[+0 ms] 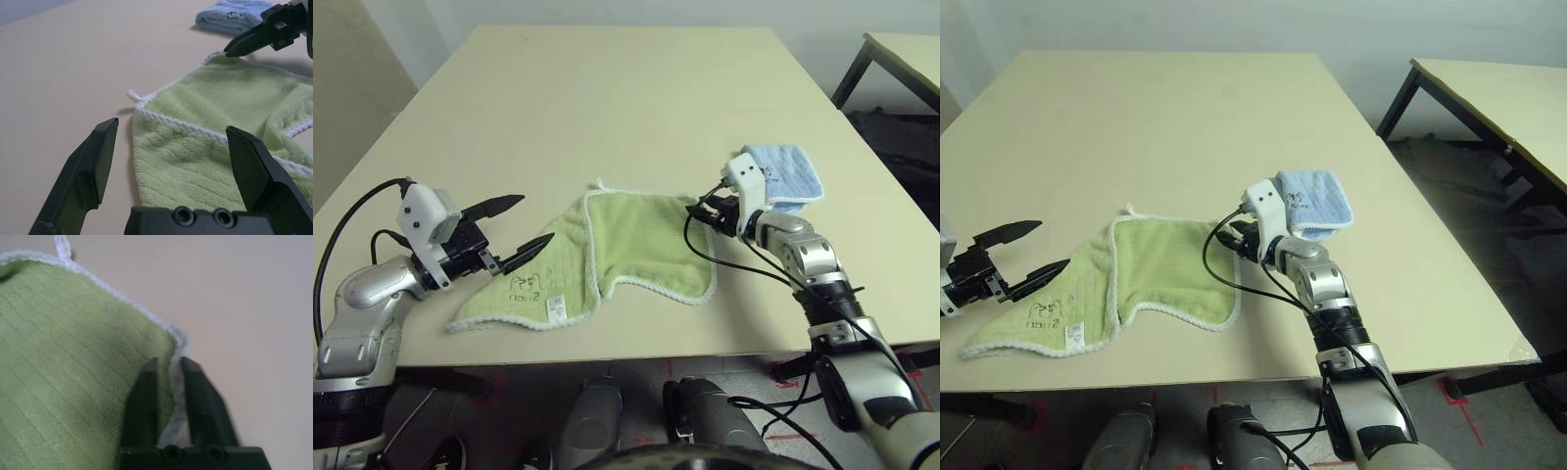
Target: Fold the towel and set it aside.
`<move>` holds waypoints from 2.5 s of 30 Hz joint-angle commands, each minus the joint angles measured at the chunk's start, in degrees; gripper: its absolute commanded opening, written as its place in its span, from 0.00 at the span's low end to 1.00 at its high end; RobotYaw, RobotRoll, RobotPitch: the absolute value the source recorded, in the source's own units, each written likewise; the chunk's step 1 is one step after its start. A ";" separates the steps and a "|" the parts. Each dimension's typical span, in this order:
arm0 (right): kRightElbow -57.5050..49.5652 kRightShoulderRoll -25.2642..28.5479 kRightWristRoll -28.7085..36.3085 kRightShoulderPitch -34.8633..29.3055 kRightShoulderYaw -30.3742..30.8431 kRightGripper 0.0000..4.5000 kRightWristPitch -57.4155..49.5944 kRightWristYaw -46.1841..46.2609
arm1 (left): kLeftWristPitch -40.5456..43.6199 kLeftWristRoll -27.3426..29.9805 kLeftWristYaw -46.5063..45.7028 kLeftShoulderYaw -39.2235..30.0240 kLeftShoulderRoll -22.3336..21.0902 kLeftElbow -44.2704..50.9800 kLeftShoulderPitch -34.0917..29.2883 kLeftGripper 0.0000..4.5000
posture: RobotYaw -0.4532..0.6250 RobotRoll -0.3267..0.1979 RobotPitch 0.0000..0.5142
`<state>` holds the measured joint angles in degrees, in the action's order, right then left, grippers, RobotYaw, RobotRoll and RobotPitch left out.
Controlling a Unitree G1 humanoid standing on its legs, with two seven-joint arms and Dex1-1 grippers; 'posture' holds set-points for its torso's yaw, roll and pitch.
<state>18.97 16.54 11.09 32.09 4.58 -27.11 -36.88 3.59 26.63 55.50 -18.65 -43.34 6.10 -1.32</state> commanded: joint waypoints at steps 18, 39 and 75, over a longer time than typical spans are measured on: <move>3.99 -0.15 -1.84 1.68 -0.64 0.80 3.72 1.76 | -0.66 -1.04 0.59 1.00 -0.37 -0.40 0.50 1.00 | 0.56 0.62 0.19; 15.17 -3.15 -4.13 5.10 -1.36 0.65 7.83 2.56 | 0.91 -0.14 2.49 0.88 -0.53 -1.61 1.24 1.00 | 0.56 0.62 0.19; -16.32 -1.06 36.13 31.50 -24.24 0.00 -44.76 6.65 | -3.08 -2.77 3.83 1.15 -0.41 -5.74 0.53 1.00 | 0.56 0.62 0.20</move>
<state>0.02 15.79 47.85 63.22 -17.02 -73.40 -34.40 1.11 24.41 58.98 -17.60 -43.53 1.66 -0.40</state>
